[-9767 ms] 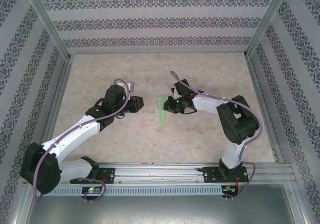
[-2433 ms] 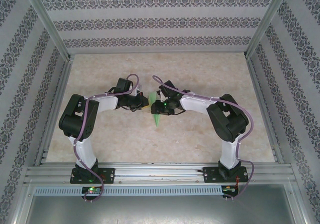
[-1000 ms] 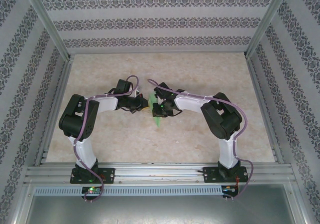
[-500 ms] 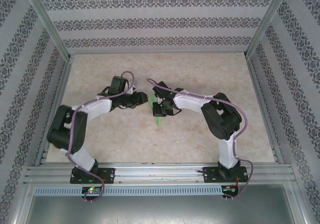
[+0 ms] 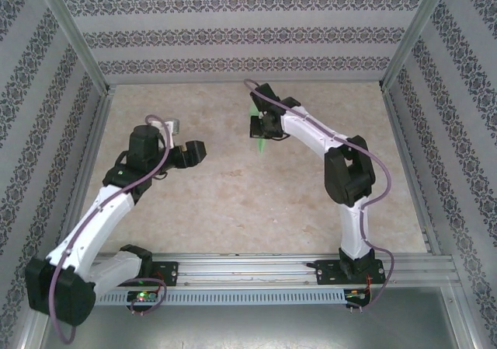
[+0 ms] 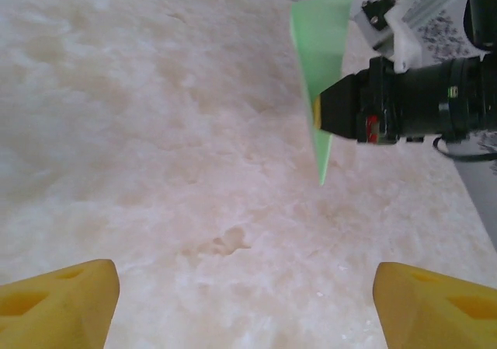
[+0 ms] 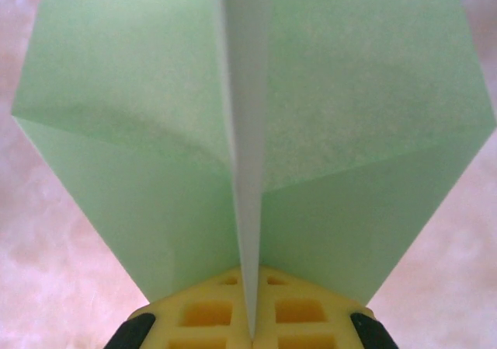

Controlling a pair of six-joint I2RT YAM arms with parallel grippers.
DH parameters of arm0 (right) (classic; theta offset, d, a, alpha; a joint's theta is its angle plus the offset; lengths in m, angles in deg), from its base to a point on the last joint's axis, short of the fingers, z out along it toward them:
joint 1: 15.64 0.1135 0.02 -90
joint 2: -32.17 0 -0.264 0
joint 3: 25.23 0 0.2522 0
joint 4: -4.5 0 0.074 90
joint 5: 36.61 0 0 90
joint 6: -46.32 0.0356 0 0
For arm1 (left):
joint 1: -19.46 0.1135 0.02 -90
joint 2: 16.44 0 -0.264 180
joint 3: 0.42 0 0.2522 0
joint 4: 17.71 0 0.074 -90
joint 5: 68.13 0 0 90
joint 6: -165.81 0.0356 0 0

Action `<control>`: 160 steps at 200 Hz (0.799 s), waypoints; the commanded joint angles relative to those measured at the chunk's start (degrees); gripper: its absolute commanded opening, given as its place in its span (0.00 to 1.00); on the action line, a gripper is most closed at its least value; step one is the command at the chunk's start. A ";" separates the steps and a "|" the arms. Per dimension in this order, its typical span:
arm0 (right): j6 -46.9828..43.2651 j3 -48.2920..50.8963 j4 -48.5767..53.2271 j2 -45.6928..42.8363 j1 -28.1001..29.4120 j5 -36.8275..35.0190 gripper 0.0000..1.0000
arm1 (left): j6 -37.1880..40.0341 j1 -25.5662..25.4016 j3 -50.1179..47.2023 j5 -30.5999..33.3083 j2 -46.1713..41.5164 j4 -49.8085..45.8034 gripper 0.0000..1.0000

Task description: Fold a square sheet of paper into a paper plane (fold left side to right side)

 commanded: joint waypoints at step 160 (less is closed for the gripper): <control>0.18 -27.57 17.92 24.28 -0.19 -3.51 0.04 | 2.60 1.98 -4.80 3.39 -4.60 -9.35 0.91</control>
